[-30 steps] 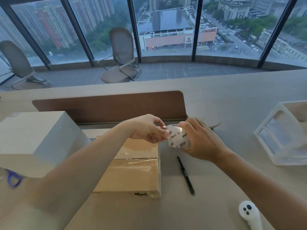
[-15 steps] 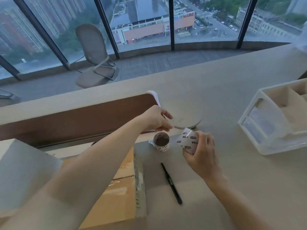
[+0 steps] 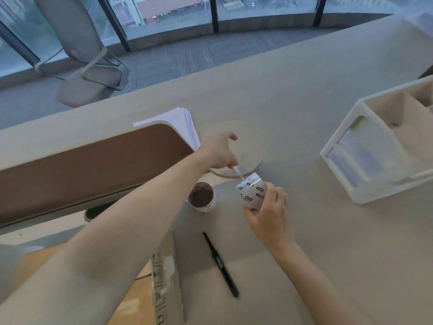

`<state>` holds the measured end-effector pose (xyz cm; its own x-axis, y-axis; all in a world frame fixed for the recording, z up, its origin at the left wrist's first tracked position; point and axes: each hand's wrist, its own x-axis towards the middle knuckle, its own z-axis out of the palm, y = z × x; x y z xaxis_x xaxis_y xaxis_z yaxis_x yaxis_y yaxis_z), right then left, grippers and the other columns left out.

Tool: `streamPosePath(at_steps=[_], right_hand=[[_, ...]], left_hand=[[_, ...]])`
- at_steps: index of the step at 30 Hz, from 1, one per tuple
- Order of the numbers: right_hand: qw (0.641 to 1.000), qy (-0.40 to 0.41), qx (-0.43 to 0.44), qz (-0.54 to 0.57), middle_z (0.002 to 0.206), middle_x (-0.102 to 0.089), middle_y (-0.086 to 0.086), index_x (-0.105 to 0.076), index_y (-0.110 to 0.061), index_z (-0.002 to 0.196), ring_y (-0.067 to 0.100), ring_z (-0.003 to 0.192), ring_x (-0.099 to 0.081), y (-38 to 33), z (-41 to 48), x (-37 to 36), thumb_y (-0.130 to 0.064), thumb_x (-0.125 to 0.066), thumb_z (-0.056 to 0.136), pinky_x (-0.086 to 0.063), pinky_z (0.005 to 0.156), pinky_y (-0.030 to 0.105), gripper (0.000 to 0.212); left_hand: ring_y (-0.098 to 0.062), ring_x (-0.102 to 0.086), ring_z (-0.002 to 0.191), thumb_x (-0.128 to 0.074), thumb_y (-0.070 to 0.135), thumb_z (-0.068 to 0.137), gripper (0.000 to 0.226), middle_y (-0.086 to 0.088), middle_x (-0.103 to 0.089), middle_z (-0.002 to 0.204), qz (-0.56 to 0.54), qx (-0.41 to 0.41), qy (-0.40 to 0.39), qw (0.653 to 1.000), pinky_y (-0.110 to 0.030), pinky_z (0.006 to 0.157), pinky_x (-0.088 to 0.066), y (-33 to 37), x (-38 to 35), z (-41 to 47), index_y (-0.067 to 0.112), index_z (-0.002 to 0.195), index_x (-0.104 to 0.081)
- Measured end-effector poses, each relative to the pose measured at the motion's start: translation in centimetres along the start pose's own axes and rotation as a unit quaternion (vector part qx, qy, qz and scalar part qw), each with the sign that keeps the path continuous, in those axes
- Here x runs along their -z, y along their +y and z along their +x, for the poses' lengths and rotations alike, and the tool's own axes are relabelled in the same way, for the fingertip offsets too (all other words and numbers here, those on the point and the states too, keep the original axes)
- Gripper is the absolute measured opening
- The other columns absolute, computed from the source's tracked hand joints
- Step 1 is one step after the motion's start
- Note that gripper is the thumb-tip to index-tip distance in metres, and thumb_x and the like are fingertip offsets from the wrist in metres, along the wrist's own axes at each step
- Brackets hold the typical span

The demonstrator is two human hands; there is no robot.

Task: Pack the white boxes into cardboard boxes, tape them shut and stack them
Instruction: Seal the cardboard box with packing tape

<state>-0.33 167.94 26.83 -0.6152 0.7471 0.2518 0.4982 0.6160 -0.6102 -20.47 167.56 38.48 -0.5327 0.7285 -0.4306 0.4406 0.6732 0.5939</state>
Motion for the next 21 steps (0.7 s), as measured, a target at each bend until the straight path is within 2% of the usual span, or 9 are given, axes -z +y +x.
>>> streamPosePath(at_steps=[4,7,11,13,15,18,21], right_hand=[[1.0,-0.012,-0.008,-0.019,0.105,-0.053,0.016,-0.048,0.005,0.126,0.034,0.094,-0.051,0.8,0.4,-0.4,-0.022,-0.088,0.064,-0.04,0.083,0.029,0.078],[1.0,-0.022,-0.012,-0.015,0.107,-0.052,0.016,-0.047,0.005,0.127,0.034,0.096,-0.051,1.0,0.5,-0.7,-0.022,-0.087,0.066,-0.046,0.084,0.036,0.077],[0.999,-0.041,-0.02,-0.003,0.109,-0.052,0.017,-0.045,0.006,0.128,0.037,0.097,-0.053,1.2,0.3,-0.9,-0.022,-0.087,0.068,-0.051,0.083,0.043,0.079],[0.999,-0.049,-0.022,-0.002,0.108,-0.051,0.018,-0.043,0.007,0.129,0.038,0.096,-0.053,1.3,0.4,-1.0,-0.023,-0.087,0.068,-0.052,0.081,0.045,0.081],[0.998,-0.051,-0.025,0.0,0.108,-0.051,0.018,-0.042,0.006,0.129,0.038,0.095,-0.053,1.2,0.4,-1.1,-0.023,-0.087,0.068,-0.052,0.08,0.045,0.081],[0.998,-0.055,-0.034,0.006,0.108,-0.052,0.018,-0.044,0.007,0.128,0.038,0.095,-0.053,1.1,0.4,-1.1,-0.023,-0.087,0.068,-0.052,0.081,0.046,0.079],[0.998,-0.058,-0.038,0.006,0.108,-0.051,0.018,-0.043,0.007,0.127,0.039,0.096,-0.053,1.1,0.4,-1.3,-0.023,-0.086,0.068,-0.052,0.081,0.046,0.079]], left_hand=[[-0.024,-0.07,0.092,-0.073,0.003,0.073,0.074,-0.006,-0.074,0.093,0.061,-0.024,0.02,0.998,-0.042,0.092,-0.054,0.3,-0.9,1.0,0.024,0.139,-0.047],[-0.023,-0.063,0.106,-0.064,0.001,0.081,0.069,-0.008,-0.071,0.103,0.097,-0.05,0.043,0.993,-0.039,0.097,-0.049,0.1,-1.7,1.0,0.023,0.143,-0.043],[-0.027,-0.061,0.104,-0.059,0.005,0.085,0.067,-0.001,-0.073,0.094,0.151,-0.097,0.075,0.981,-0.041,0.098,-0.045,-0.9,-3.0,0.9,0.025,0.145,-0.038],[-0.03,-0.058,0.109,-0.059,0.009,0.086,0.068,-0.002,-0.069,0.107,0.174,-0.121,0.102,0.972,-0.042,0.101,-0.042,-1.6,-3.4,0.9,0.025,0.147,-0.036],[-0.032,-0.047,0.121,-0.061,0.017,0.09,0.066,-0.006,-0.054,0.131,0.194,-0.104,0.131,0.967,-0.042,0.106,-0.034,-2.2,-3.5,0.7,0.026,0.15,-0.033],[-0.034,-0.037,0.129,-0.063,0.024,0.092,0.062,-0.008,-0.04,0.141,0.241,-0.06,0.189,0.95,-0.044,0.106,-0.027,-3.0,-3.9,-0.1,0.023,0.148,-0.037],[-0.04,-0.045,0.124,-0.061,0.003,0.077,0.06,-0.012,-0.05,0.138,0.263,-0.175,0.23,0.92,-0.046,0.099,-0.033,-3.5,-5.5,-1.4,0.013,0.137,-0.054]])
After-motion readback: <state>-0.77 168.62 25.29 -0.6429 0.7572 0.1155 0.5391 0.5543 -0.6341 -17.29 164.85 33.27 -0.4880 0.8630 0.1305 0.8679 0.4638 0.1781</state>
